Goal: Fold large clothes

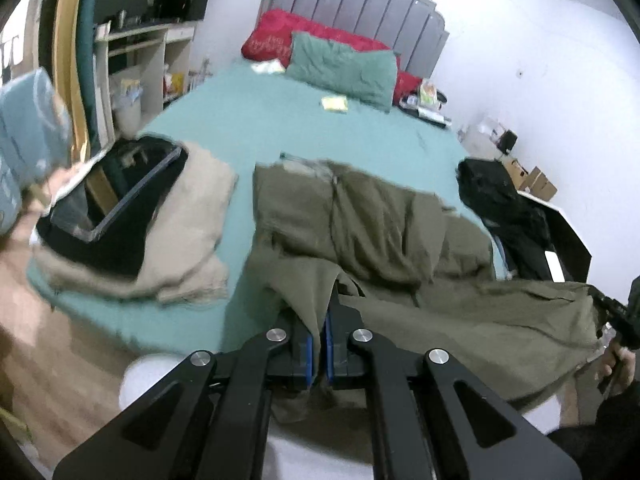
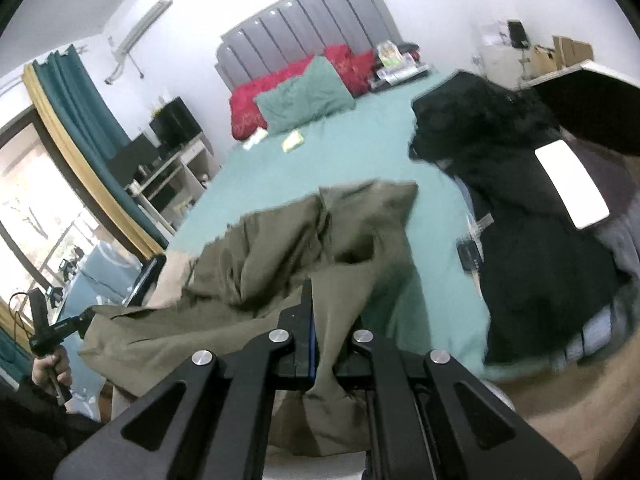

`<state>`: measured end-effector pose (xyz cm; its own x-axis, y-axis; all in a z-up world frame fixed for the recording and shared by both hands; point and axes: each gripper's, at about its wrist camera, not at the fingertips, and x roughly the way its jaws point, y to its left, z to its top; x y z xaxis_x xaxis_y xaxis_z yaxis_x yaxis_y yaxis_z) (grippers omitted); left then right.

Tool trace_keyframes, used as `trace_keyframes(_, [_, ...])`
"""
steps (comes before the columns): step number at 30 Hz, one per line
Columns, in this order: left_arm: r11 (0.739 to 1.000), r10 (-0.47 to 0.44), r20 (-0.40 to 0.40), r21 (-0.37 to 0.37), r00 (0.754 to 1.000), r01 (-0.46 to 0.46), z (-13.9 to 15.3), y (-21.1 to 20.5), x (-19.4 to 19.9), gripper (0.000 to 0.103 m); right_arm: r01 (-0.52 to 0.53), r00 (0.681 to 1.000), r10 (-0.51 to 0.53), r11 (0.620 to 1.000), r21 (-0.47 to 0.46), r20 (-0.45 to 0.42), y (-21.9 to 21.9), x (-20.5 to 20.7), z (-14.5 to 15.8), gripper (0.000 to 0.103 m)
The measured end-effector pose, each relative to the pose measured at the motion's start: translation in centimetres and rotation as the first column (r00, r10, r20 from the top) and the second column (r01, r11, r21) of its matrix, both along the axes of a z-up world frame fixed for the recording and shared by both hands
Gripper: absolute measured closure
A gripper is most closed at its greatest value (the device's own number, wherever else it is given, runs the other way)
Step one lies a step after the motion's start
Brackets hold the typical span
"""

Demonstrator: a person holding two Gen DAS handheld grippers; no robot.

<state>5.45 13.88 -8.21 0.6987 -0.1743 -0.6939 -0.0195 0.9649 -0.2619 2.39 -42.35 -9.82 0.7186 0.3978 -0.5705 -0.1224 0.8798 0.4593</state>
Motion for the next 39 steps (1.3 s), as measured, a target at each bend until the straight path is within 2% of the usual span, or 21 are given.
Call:
trace_keyframes(7, [1.0,0.009,0.109,0.006,0.994,-0.01,1.0,0.0,10.4,0.099,-0.01,0.992,0.01,1.0,-0.003,0.126,0.5,10.3,2.1,0.099])
trace_keyframes(12, [0.999,0.038,0.137,-0.035,0.99,-0.034,-0.4,0.6,19.0,0.099,0.002,0.988,-0.005,1.0,0.019,0.153,0.6,18.3,1.3,0.099])
trace_keyframes(16, [0.997,0.049,0.115,-0.073,0.992,-0.041,-2.7,0.6,25.3,0.098,0.031,0.992,-0.034,0.999,0.029,0.118,0.4,24.9,-1.7,0.099])
trace_keyframes(21, [0.995,0.069,0.039,-0.08,0.997,-0.066,-7.8,0.6,32.8,0.098,0.062,0.998,-0.063,0.998,0.009,0.03,0.6,32.3,-7.2,0.099])
trace_keyframes(26, [0.988,0.094,-0.121,-0.112,0.988,-0.108,-15.1,1.9,40.1,0.094,0.076,0.991,-0.071,0.996,0.044,-0.112,0.2,38.4,-14.2,0.097])
trace_keyframes(29, [0.981,0.128,-0.144,-0.126,0.981,-0.146,-17.1,2.3,41.1,0.084,0.093,0.977,-0.081,0.994,0.053,-0.199,0.2,40.6,-17.1,0.094])
trace_keyframes(30, [0.982,0.131,-0.127,-0.121,0.983,-0.146,-16.9,2.2,40.9,0.077,0.095,0.977,-0.083,0.994,0.052,-0.199,0.2,40.7,-17.1,0.092])
trace_keyframes(31, [0.983,0.131,-0.107,-0.112,0.986,-0.143,-16.6,2.1,40.6,0.065,0.09,0.98,-0.08,0.995,0.044,-0.184,0.5,40.5,-16.6,0.091])
trace_keyframes(32, [0.986,0.134,-0.075,-0.092,0.988,-0.141,-16.0,1.9,40.0,0.059,0.083,0.983,-0.077,0.996,0.03,-0.169,0.7,40.4,-16.0,0.09])
trace_keyframes(33, [0.987,0.145,-0.038,-0.069,0.989,-0.147,-15.3,1.8,39.5,0.047,0.075,0.987,-0.075,0.997,-0.002,-0.143,1.0,40.0,-14.9,0.089])
trace_keyframes(34, [0.987,0.155,0.008,-0.04,0.988,-0.154,-14.4,1.7,38.8,0.041,0.072,0.991,-0.075,0.997,-0.038,-0.113,1.3,39.5,-13.9,0.085])
trace_keyframes(35, [0.987,0.159,0.051,-0.008,0.986,-0.159,-13.3,1.5,38.0,0.04,0.074,0.993,-0.08,0.995,-0.072,-0.084,1.6,38.9,-12.9,0.08])
trace_keyframes(36, [0.988,0.154,0.09,0.013,0.984,-0.156,-12.3,1.4,37.2,0.04,0.079,0.995,-0.085,0.992,-0.098,-0.057,1.8,38.3,-12.0,0.061])
trace_keyframes(37, [0.988,0.151,0.112,0.021,0.982,-0.154,-11.4,1.2,36.7,0.039,0.089,0.995,-0.094,0.988,-0.122,-0.033,2.0,38.0,-11.2,0.024])
trace_keyframes(38, [0.99,0.138,0.127,0.023,0.982,-0.142,-10.8,0.9,36.1,0.038,0.115,0.993,-0.117,0.981,-0.155,-0.003,2.0,37.3,-10.0,0.007])
trace_keyframes(39, [0.993,0.111,0.133,0.024,0.985,-0.115,-10.4,0.4,35.6,0.037,0.146,0.989,-0.143,0.974,-0.174,0.032,1.9,36.5,-8.9,0.0])
